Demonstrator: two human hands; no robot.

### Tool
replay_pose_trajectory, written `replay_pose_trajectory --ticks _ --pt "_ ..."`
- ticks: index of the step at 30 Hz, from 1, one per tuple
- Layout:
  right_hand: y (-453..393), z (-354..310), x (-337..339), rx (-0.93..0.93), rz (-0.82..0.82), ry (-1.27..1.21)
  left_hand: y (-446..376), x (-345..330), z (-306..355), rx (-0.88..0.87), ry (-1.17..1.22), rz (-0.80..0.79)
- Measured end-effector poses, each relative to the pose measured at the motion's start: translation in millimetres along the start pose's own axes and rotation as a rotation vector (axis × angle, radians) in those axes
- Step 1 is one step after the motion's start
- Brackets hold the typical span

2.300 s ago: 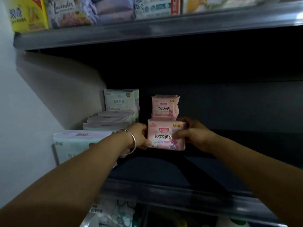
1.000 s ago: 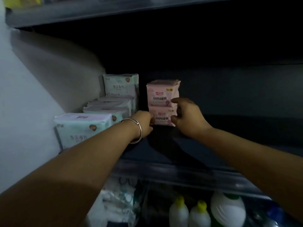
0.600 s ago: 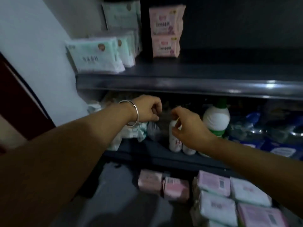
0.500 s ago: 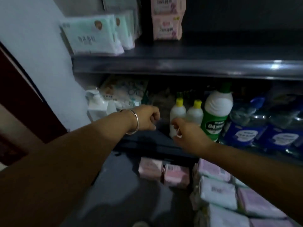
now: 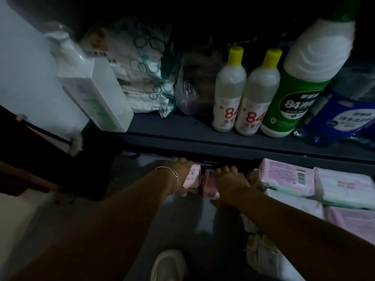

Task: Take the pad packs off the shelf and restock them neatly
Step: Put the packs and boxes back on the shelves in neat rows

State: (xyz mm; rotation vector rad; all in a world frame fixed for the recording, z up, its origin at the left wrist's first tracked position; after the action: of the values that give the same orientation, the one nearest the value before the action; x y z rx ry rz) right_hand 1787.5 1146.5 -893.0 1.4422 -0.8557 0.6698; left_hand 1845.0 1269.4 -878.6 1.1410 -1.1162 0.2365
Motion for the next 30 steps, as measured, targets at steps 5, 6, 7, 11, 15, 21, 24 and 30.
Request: replay_pose_trajectory --ticks 5,6,7,11,15,21,24,30 --pt "-25 3 -14 -0.053 -0.034 0.062 -25 -24 -8 0.081 -0.142 -0.003" --pt "-29 4 -17 -0.061 -0.035 0.051 -31 -28 -9 0.093 -0.162 -0.006" --pt "-32 5 -20 -0.068 -0.034 0.036 -36 -31 -9 0.102 -0.177 -0.008" --pt "-39 4 -24 -0.07 -0.038 -0.002 -53 -35 -6 0.091 -0.222 0.069" --pt "-41 6 -12 -0.071 -0.085 -0.06 -56 -25 -8 0.053 -0.192 0.03" --pt "-1 7 45 0.044 -0.285 -0.257 -4 14 -33 0.075 0.144 -0.303" --pt "33 10 86 0.086 -0.292 -0.379 39 53 -39 0.143 0.305 -0.331" --pt "113 28 179 0.173 -0.107 -0.553 125 156 -19 0.053 0.337 -0.191"
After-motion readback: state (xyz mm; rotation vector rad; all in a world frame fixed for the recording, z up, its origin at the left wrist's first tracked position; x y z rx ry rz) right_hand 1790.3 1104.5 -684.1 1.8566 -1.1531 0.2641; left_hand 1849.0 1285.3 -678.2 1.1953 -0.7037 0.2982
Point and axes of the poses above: each hand's wrist, its own y-axis away from the middle knuckle, its own x-axis out of the back of the hand, z = x × y, the point moved 5 cm from there along -y, towards the middle knuckle, and after that the axes turned 4 degrees about -y, right-handed, at the moved point
